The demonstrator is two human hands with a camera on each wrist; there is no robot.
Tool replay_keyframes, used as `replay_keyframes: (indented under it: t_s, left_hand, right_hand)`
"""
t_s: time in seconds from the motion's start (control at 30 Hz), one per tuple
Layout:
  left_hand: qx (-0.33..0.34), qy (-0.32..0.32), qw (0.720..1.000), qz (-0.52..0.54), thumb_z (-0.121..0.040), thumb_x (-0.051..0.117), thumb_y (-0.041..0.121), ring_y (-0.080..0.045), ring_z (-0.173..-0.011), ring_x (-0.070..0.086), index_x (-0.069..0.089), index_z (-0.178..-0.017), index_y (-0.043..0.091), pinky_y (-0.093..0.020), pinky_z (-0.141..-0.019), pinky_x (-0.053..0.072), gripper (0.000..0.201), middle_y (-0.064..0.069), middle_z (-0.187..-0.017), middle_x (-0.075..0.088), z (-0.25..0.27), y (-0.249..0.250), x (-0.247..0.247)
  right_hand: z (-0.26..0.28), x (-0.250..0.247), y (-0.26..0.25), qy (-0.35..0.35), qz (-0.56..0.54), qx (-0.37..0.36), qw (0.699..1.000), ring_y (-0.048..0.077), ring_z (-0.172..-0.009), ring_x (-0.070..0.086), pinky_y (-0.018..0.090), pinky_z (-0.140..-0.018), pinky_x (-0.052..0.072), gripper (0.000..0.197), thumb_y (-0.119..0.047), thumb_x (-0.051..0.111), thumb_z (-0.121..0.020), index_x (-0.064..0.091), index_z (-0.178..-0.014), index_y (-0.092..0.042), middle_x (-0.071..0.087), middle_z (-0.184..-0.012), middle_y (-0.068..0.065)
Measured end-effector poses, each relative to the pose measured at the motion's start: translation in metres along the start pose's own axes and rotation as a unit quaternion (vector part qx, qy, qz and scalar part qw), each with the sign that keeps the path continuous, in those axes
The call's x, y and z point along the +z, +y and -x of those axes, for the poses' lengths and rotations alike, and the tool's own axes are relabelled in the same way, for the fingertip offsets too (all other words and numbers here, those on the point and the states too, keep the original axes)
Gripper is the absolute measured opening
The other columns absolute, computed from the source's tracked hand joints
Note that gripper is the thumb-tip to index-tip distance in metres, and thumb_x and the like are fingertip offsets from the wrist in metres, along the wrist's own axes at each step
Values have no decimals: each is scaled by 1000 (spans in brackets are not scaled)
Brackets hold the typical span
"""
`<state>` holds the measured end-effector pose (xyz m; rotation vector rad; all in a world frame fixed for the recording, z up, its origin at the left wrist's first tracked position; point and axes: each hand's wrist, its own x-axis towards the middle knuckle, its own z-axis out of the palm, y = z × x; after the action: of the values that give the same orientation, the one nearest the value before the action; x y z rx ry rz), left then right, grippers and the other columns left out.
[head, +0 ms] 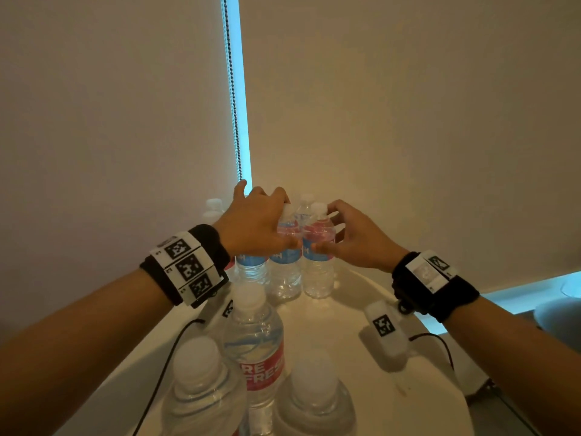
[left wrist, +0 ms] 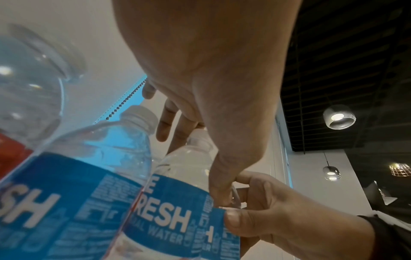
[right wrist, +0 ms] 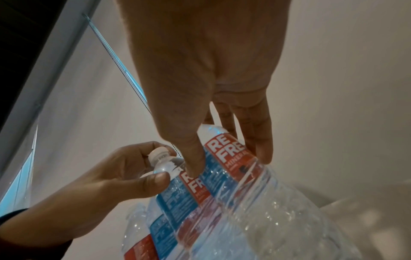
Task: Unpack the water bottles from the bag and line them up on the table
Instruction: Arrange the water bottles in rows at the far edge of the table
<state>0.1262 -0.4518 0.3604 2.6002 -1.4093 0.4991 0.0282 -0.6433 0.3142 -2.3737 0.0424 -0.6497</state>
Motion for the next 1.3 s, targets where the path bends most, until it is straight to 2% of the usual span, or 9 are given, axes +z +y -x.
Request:
replay_keyframes:
  t_s: [0.2,0.57,0.7,0.8,0.9,1.03,1.1,1.17,1.3]
  left_hand:
    - [-27,-27,999,-1,-78,65,65,-27,-117,54,46,-127,18,-56,-118,10,70,-1,-112,66,-8,1,9]
    - [-22,-7,1000,16,-72,67,71,-25,-115,59,47,-131,20,-53,-118,21,80,1,-115,69,-6,-4,12]
    - [-20,20,999,45,-67,71,70,-24,-122,58,46,-138,20,-49,-119,23,91,0,-129,65,2,-8,3]
    - [-23,63,993,94,-73,75,59,-23,-121,55,50,-138,20,-41,-110,36,80,-1,-131,62,18,-13,-12]
    - [-22,112,985,129,-77,76,50,-15,-115,56,56,-131,20,-32,-100,45,65,2,-127,64,43,-24,-29]
    - [-25,173,973,153,-84,73,37,-5,-100,59,62,-121,18,-15,-88,46,43,9,-112,66,92,-33,-54]
    - [-31,185,967,174,-90,67,34,-8,-99,65,64,-118,19,-22,-88,54,32,8,-111,70,122,-34,-62]
    - [-49,179,952,242,-97,55,40,-14,-100,69,64,-115,23,-33,-85,58,26,9,-110,71,153,-31,-64]
    - [-78,149,909,381,-92,43,65,-22,-100,70,62,-117,34,-47,-79,60,44,5,-116,69,214,-6,-59]
  right_hand:
    - [-4,6,7,3,-14,9,1000,15,-90,70,35,-73,62,58,-23,86,-73,51,-119,-19,66,-108,-2]
    - [3,8,12,18,-33,42,998,10,-78,71,35,-75,62,67,-28,88,-70,49,-124,-20,62,-111,-8]
    - [8,3,12,12,-40,53,998,11,-82,72,38,-78,62,71,-33,88,-69,48,-126,-23,62,-118,-5]
    - [14,-5,10,14,-12,55,998,15,-88,71,38,-80,61,74,-38,86,-70,46,-130,-23,59,-125,-2]
    - [22,-16,-1,83,26,26,996,18,-98,65,33,-77,59,71,-40,83,-72,47,-129,-20,56,-123,-2]
    - [43,-31,-29,211,11,-98,973,18,-96,64,34,-72,60,45,-28,79,-79,57,-115,-13,63,-110,2]
    - [56,-35,-46,177,0,-155,972,13,-93,64,29,-71,58,40,-34,75,-79,60,-110,-13,63,-106,-1]
    - [68,-32,-61,78,26,-224,971,13,-93,63,30,-72,56,39,-32,76,-82,62,-112,-12,62,-106,-1]
    - [82,-12,-77,-154,35,-294,942,14,-105,61,32,-82,55,64,-36,75,-83,47,-138,-18,55,-130,-6]
